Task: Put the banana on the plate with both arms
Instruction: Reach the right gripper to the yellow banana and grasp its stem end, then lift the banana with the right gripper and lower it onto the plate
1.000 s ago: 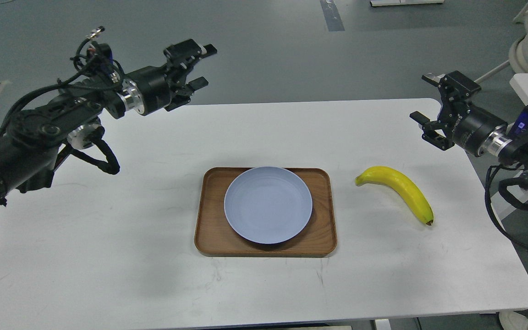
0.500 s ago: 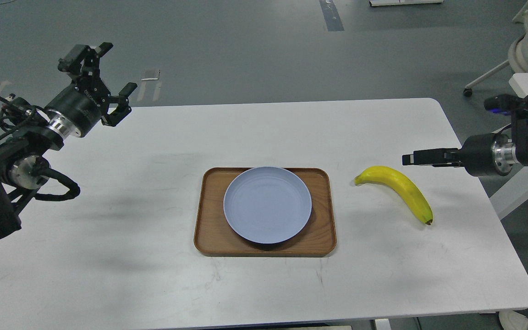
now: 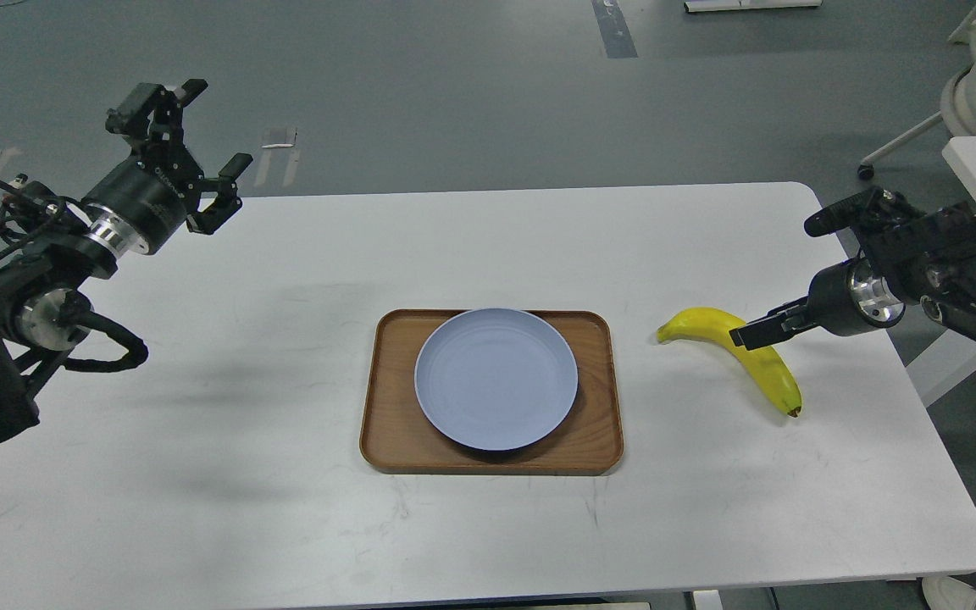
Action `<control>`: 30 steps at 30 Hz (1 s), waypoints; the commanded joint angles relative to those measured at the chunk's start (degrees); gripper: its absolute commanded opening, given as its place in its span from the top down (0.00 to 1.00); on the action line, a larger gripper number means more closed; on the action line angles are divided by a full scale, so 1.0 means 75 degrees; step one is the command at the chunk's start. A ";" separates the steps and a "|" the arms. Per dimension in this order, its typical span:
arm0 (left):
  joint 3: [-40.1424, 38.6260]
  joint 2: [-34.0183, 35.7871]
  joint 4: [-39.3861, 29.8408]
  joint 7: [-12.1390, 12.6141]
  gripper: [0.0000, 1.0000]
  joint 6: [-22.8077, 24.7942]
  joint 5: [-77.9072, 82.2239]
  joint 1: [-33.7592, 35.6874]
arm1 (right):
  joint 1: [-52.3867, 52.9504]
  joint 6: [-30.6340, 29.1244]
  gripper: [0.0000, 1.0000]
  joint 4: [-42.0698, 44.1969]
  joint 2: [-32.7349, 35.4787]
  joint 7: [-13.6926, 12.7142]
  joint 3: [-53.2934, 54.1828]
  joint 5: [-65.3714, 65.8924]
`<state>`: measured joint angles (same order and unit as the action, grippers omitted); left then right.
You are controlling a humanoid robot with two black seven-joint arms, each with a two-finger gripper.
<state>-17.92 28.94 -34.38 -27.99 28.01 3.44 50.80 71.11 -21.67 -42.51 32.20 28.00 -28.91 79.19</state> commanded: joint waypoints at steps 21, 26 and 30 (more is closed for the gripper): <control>-0.0013 -0.0003 0.0001 -0.0001 0.00 -0.0001 -0.0002 -0.0012 | 0.0535 0.0264 0.96 -0.0634 0.0405 0.0000 -0.0294 -0.0070; -0.0153 -0.0003 0.0001 -0.0001 0.00 -0.0001 -0.0002 -0.0012 | 0.1486 0.0229 0.94 -0.1292 0.0512 0.0000 -0.0283 -0.0141; -0.0165 -0.0003 0.0001 -0.0001 0.00 -0.0001 -0.0002 -0.0012 | 0.1873 0.0159 0.94 -0.1481 -0.0306 0.0000 -0.0283 -0.0315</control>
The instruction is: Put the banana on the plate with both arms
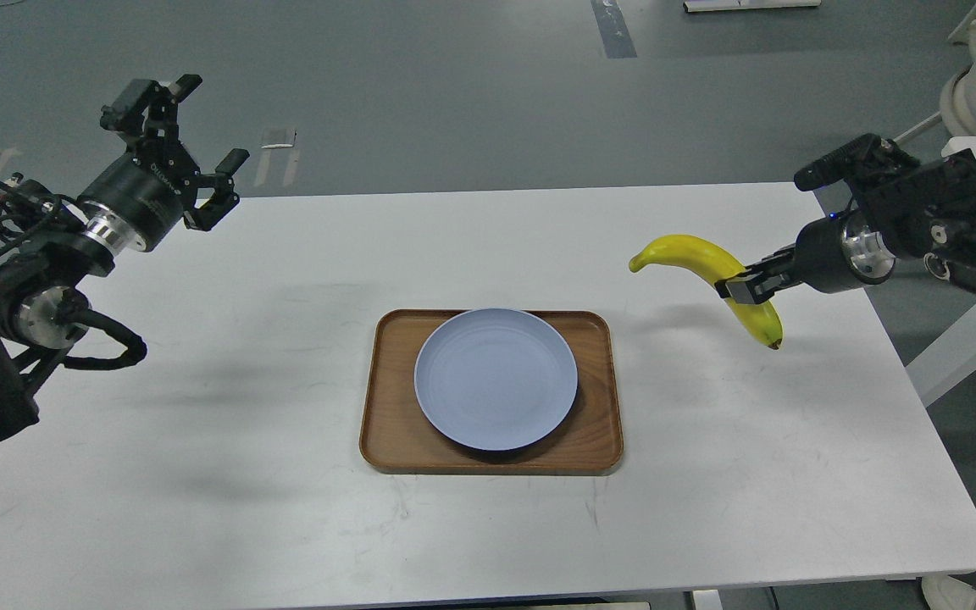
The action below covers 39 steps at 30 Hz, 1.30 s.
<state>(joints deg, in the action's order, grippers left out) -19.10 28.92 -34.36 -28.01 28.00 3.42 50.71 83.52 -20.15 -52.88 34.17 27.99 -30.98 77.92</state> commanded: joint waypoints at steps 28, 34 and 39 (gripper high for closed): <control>-0.0149 -0.0012 0.0000 0.0002 0.00 -0.0001 0.0001 0.0000 | -0.0471 -0.0371 0.78 0.1766 -0.4555 0.0001 -0.0685 -0.2081; -0.0149 -0.0024 0.0000 0.0002 0.00 -0.0001 0.0001 0.0000 | -0.0507 -0.0407 0.44 0.1895 -0.4555 0.0001 -0.1049 -0.2092; -0.0149 -0.0024 0.0000 0.0002 0.00 -0.0001 0.0001 0.0000 | -0.0530 -0.0336 0.03 0.1988 -0.4544 0.0001 -0.0838 -0.2501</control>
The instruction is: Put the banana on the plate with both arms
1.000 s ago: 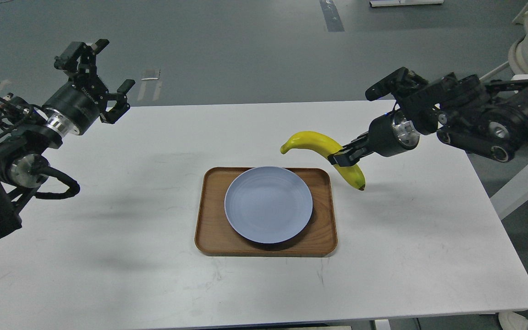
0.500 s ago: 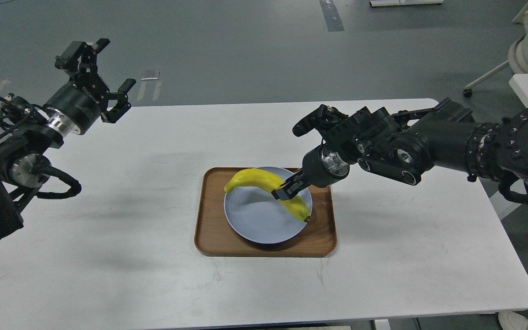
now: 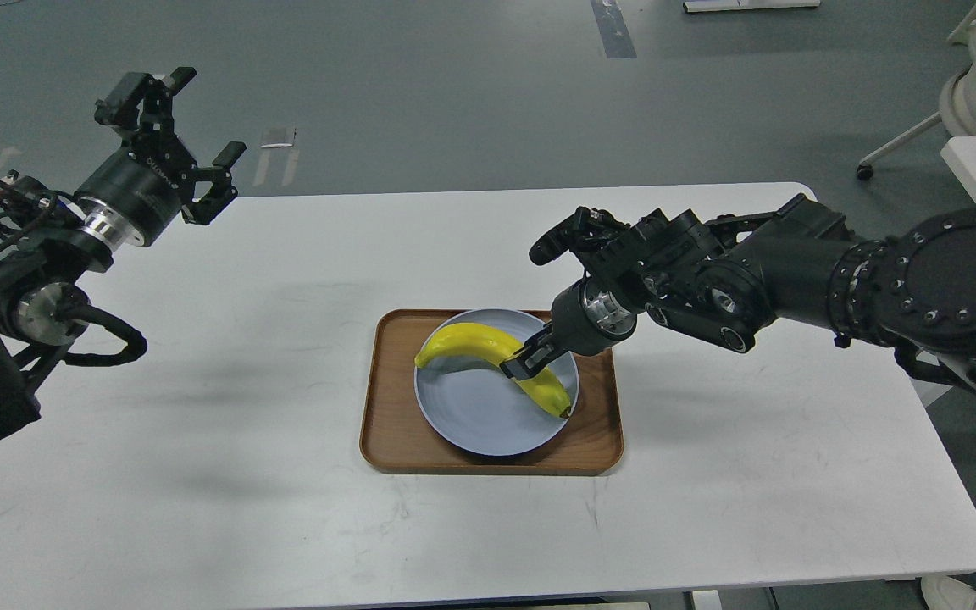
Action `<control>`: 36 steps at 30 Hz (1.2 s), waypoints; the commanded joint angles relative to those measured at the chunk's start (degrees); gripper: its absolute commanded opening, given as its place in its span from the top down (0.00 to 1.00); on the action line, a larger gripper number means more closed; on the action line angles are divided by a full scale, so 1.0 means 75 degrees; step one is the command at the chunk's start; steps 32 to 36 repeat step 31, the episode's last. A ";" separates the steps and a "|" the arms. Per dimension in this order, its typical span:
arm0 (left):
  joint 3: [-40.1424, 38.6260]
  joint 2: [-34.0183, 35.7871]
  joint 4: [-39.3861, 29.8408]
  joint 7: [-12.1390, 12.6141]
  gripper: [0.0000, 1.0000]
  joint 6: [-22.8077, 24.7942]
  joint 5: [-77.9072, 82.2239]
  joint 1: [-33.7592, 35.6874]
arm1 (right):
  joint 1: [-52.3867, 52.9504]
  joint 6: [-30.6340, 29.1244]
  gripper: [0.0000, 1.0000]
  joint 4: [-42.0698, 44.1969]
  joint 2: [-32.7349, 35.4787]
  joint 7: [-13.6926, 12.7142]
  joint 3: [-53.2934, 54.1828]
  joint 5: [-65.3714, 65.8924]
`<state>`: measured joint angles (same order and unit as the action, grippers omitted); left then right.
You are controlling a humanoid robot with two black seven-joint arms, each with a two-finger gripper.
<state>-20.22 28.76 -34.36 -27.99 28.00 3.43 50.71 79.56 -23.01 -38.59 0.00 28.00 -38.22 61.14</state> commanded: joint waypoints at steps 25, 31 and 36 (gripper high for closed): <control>-0.0023 -0.1150 0.0515 -0.0001 0.00 0.0000 0.0011 -0.0434 | -0.4232 0.0149 0.00 0.0317 0.2614 0.0000 0.8400 -0.5080; -0.0070 -0.1572 0.0738 -0.0001 0.00 0.0000 0.0011 -0.0574 | -0.4549 0.0431 0.00 0.0305 0.2449 0.0000 0.8694 -0.5468; -0.0070 -0.1572 0.0738 -0.0001 0.00 0.0000 0.0011 -0.0574 | -0.4549 0.0431 0.00 0.0305 0.2449 0.0000 0.8694 -0.5468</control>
